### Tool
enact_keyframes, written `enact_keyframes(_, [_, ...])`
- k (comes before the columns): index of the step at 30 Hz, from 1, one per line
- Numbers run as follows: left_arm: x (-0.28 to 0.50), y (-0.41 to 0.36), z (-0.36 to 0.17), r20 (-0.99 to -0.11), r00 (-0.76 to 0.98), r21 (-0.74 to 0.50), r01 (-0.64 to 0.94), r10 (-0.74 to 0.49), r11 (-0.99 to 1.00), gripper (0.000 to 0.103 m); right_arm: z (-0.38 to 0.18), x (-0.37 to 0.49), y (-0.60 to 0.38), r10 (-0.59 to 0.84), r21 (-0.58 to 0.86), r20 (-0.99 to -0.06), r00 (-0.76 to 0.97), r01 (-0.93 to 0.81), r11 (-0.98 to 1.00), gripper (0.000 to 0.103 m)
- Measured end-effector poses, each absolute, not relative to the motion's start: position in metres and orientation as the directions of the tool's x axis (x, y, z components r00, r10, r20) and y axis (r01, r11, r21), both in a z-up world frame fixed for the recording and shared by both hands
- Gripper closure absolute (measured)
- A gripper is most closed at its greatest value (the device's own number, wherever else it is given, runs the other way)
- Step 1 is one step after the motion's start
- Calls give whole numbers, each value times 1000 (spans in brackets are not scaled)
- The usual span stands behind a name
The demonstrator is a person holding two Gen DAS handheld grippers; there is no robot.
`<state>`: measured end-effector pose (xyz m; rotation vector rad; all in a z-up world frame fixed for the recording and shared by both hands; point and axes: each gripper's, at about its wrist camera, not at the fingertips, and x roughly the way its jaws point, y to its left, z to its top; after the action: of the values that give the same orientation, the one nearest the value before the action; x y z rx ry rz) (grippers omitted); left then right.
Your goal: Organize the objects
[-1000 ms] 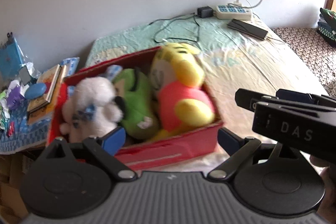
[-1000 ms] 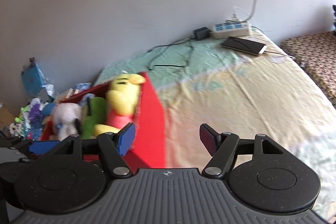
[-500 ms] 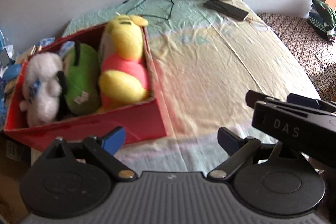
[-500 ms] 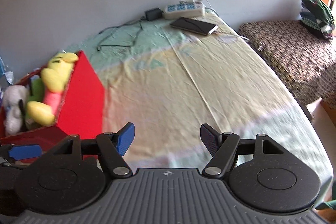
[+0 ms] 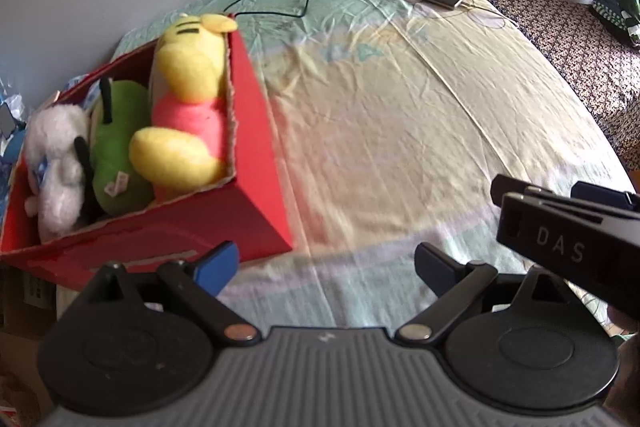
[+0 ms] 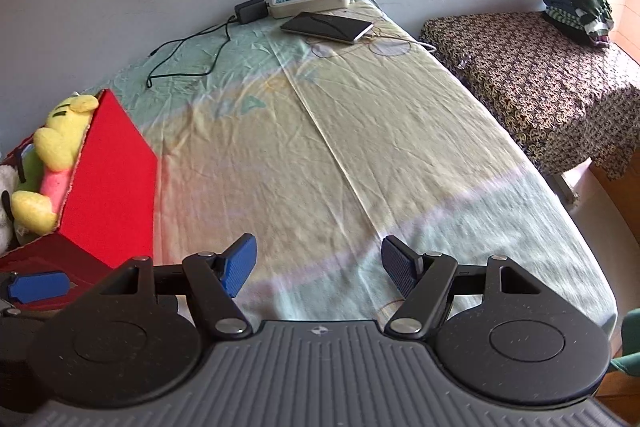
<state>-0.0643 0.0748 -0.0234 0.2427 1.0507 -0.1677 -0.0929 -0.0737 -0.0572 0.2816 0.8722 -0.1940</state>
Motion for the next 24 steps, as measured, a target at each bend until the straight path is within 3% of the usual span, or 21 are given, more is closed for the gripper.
enact_keyframes(24, [-59,100,-39,-895,441,144,155,62,977,7,-68,-84,-47,46,194,-794,606,181,964,31])
